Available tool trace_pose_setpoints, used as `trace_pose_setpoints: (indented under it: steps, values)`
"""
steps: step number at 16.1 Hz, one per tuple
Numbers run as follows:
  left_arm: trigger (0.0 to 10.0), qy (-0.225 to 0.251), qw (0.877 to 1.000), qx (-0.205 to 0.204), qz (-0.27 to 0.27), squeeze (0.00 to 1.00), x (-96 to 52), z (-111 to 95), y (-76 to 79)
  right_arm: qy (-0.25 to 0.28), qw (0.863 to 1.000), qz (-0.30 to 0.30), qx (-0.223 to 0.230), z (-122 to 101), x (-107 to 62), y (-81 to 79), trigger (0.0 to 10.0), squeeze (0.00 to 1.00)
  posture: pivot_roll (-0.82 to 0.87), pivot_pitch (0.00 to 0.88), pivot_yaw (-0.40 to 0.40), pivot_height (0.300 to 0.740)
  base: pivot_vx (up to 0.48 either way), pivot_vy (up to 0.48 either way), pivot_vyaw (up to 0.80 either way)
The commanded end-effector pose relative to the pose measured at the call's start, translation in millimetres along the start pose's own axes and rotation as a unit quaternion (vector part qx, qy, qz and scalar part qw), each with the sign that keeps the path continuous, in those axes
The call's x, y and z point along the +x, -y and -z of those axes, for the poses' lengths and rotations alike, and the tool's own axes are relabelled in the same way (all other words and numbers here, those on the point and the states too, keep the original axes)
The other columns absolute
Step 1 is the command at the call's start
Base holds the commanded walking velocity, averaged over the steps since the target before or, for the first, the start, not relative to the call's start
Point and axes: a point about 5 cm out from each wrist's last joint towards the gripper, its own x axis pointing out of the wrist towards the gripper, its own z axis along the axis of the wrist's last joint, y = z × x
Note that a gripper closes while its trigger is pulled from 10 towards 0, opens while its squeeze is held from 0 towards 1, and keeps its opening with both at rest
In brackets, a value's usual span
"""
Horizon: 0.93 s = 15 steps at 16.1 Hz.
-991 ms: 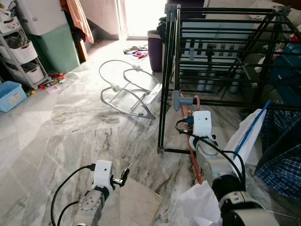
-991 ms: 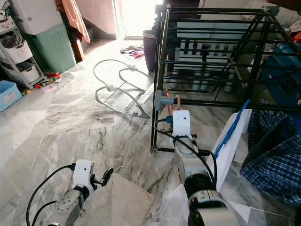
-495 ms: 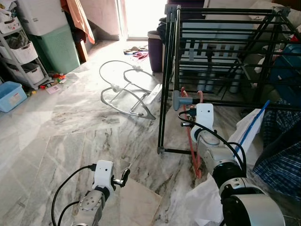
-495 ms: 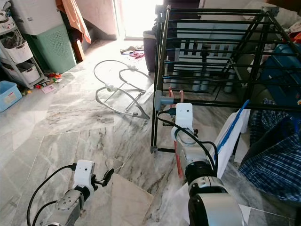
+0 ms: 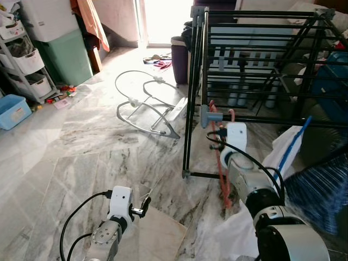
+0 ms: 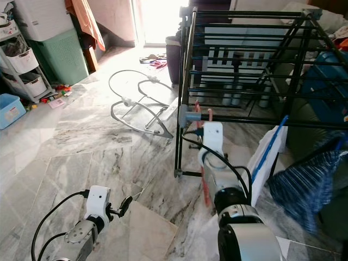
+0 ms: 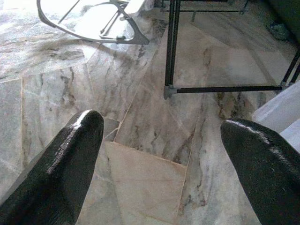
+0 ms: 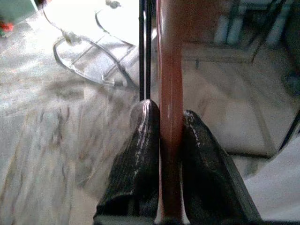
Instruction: Hang hanger
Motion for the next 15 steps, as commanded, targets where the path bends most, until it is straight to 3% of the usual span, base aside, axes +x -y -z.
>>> trace_pose_setpoints:
  steps: [1,5,9,15]
  values:
    - [10.0,-0.002,1.000,0.006,-0.003,0.00,0.4,-2,-2.5,-0.016,1.000,0.002,0.001,7,-0.5,2.6,10.0,1.00,-0.16,0.000,0.027,0.740,0.000,0.000,0.00]
    - [10.0,-0.006,1.000,0.008,-0.002,0.00,0.2,0,-2.4,0.004,1.000,0.003,-0.013,2,-0.8,5.1,10.0,1.00,-0.16,0.000,0.027,0.740,0.000,0.000,0.00]
    - [10.0,-0.009,1.000,0.010,-0.004,0.00,-0.6,1,-3.9,0.096,0.994,0.008,-0.060,-17,-8.0,6.5,10.0,1.00,-0.16,0.000,0.027,0.740,0.000,0.000,0.00]
    - [10.0,-0.014,1.000,0.016,-0.008,0.00,-1.2,1,-8.3,0.135,0.986,0.028,-0.091,-2,-31.2,20.0,10.0,1.00,-0.17,0.000,0.034,0.740,0.000,0.000,0.00]
